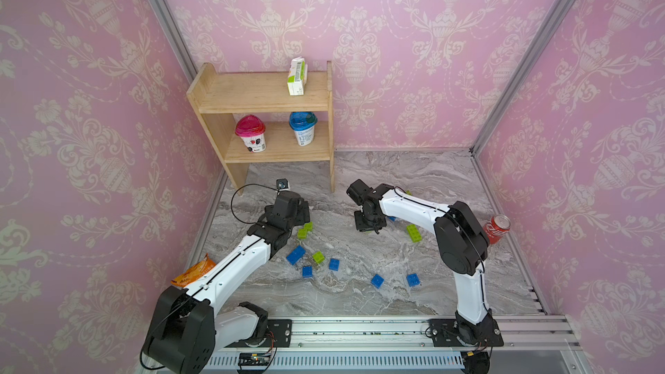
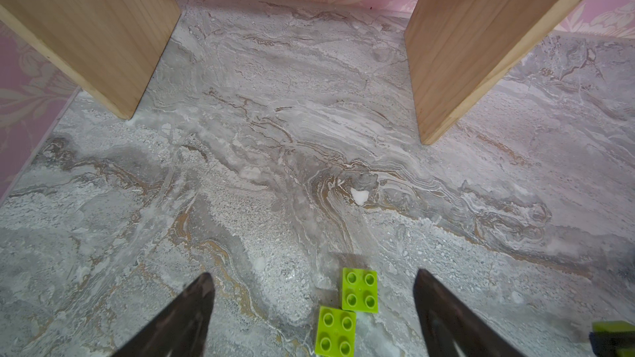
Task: Assemble the letter v with lego
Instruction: Place the lego brick at the center of the board.
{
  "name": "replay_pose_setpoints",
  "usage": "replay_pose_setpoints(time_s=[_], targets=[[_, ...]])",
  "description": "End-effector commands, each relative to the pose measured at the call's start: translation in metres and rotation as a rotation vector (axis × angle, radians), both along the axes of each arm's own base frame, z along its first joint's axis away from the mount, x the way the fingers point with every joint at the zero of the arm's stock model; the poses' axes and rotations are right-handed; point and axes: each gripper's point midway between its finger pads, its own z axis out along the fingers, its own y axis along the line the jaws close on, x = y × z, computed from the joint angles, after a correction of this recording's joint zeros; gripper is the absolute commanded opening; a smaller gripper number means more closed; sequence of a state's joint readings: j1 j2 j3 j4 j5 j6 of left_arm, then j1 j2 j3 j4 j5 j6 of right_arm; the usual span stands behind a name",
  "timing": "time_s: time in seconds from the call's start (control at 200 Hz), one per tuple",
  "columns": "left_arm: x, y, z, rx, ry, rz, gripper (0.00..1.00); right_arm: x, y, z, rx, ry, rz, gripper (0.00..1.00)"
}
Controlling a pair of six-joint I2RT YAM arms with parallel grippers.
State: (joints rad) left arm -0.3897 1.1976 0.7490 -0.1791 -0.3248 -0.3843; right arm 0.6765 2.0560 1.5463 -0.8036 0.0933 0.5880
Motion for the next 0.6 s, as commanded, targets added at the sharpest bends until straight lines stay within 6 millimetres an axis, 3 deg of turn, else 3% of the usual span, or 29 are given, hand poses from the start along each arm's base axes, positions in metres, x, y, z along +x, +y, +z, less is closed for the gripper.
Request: replay_pose_setpoints(time_s=[0.0, 0.075, 0.195, 0.29, 0.38, 0.48, 0.595], targets=[[-0.005, 0.004, 0.003, 0.002, -0.007, 0.027, 0.91, 0.012, 0.006, 0.001, 0.012, -0.019, -0.047, 0.19], [-0.005, 0.005, 0.003, 0.002, -0.012, 0.029, 0.91, 0.010, 0.009, -0.006, 0.008, -0.002, -0.042, 0.25], [-0.005, 0.006, 0.007, 0.004, -0.025, 0.035, 0.92, 0.005, 0.008, -0.009, 0.001, 0.013, -0.036, 0.44], [-0.005, 0.007, 0.008, 0.006, -0.028, 0.035, 0.92, 0.002, 0.005, 0.004, 0.002, -0.002, -0.033, 0.62], [-0.003, 0.005, 0.007, 0.001, -0.029, 0.030, 0.92, -0.001, -0.006, 0.025, -0.003, -0.032, -0.034, 0.73], [-0.002, 0.002, 0.005, -0.005, -0.021, 0.021, 0.92, -0.015, -0.032, 0.045, 0.000, -0.039, -0.064, 0.73], [-0.003, 0.002, 0.005, 0.000, -0.018, 0.014, 0.92, -0.043, -0.084, 0.047, -0.022, -0.006, -0.154, 0.58]])
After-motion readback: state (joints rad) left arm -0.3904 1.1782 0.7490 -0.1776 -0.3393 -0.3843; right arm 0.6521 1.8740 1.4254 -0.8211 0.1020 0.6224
